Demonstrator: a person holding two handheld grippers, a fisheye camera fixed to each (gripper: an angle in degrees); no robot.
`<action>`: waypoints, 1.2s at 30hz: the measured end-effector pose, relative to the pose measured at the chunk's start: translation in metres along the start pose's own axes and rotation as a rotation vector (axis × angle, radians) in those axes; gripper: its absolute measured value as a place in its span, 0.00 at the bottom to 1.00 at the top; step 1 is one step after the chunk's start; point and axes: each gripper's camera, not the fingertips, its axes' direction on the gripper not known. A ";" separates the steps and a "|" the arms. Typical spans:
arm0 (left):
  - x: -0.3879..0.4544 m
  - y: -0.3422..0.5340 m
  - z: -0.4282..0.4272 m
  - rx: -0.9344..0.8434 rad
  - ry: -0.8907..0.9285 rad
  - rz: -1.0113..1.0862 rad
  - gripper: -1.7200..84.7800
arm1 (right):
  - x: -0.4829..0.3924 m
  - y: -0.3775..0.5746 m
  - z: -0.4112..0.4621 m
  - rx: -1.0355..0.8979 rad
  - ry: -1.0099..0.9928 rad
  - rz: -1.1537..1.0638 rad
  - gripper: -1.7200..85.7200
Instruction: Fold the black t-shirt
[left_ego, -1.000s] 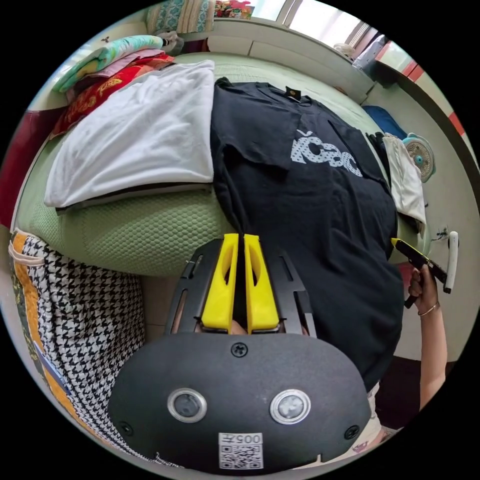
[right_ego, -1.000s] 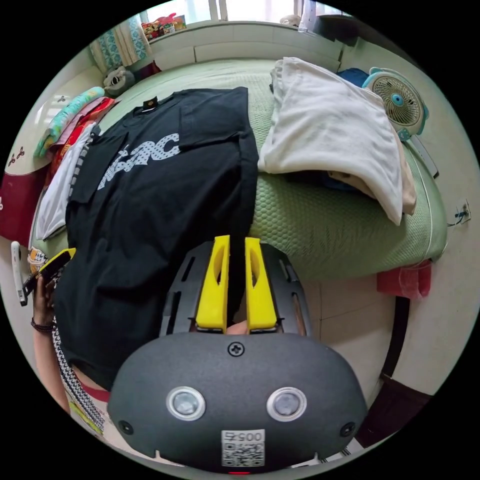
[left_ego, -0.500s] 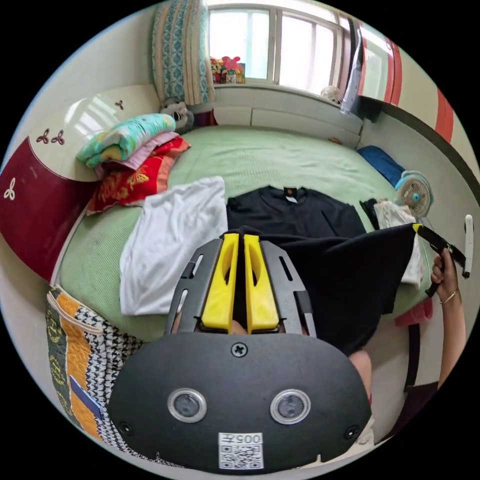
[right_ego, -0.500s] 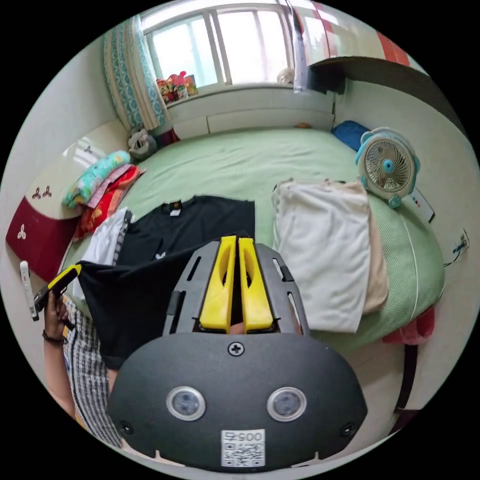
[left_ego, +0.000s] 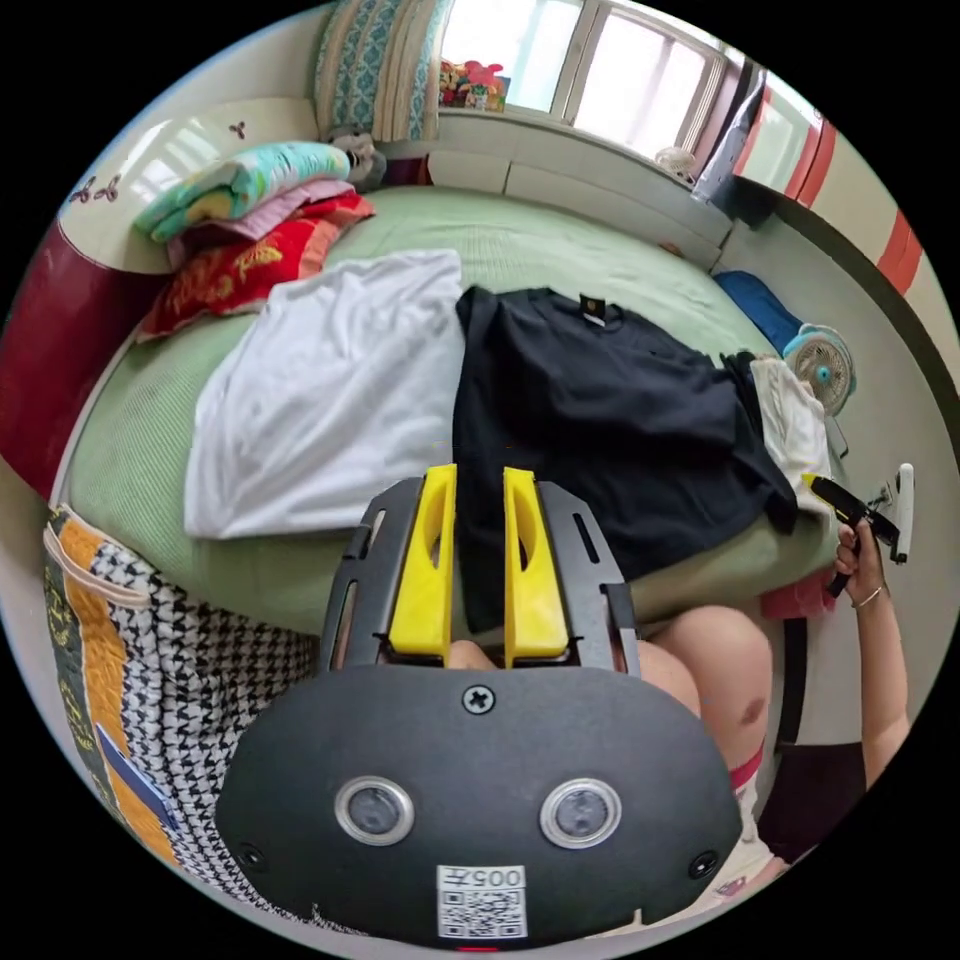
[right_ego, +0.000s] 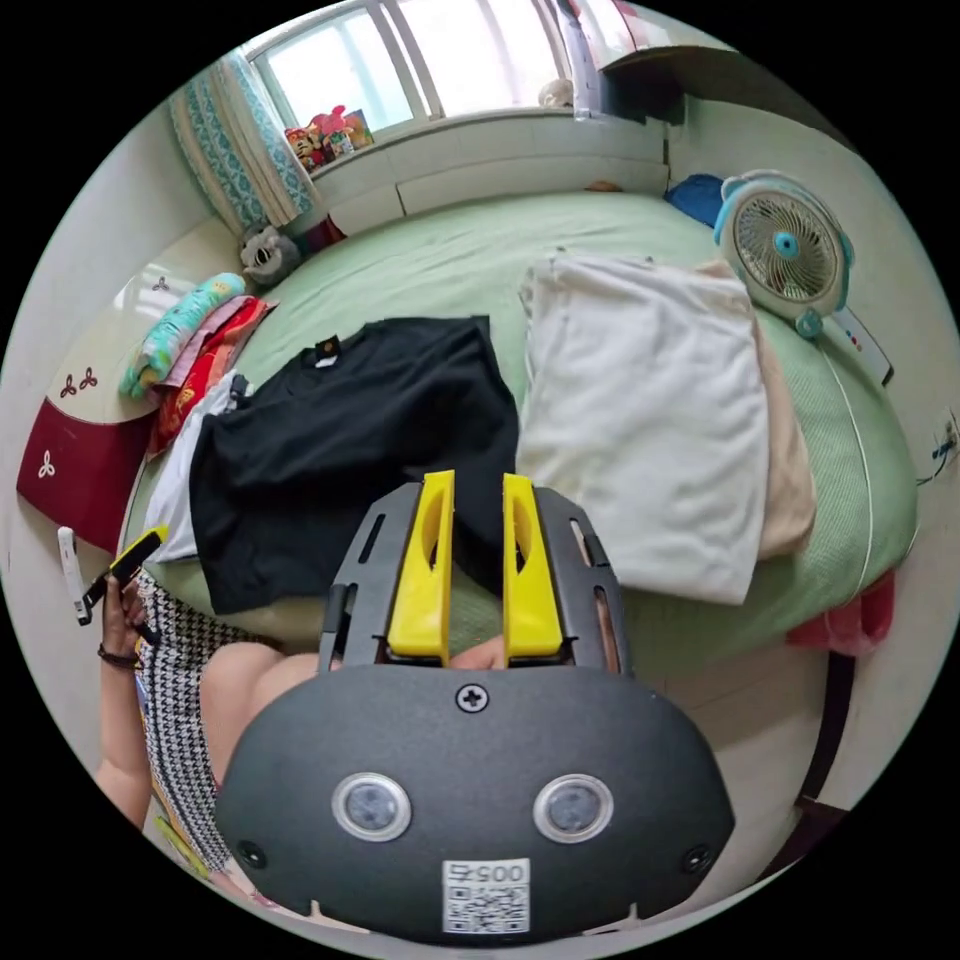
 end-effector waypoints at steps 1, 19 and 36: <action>-0.001 0.011 0.004 -0.021 0.025 -0.005 0.12 | 0.007 0.011 -0.001 -0.014 -0.016 0.011 0.10; 0.033 0.076 -0.003 -0.074 -0.090 0.028 0.15 | 0.000 0.044 0.005 -0.088 0.049 0.035 0.04; 0.053 0.132 -0.099 -0.084 -0.117 -0.015 0.02 | -0.010 0.117 -0.082 -0.044 0.077 0.035 0.00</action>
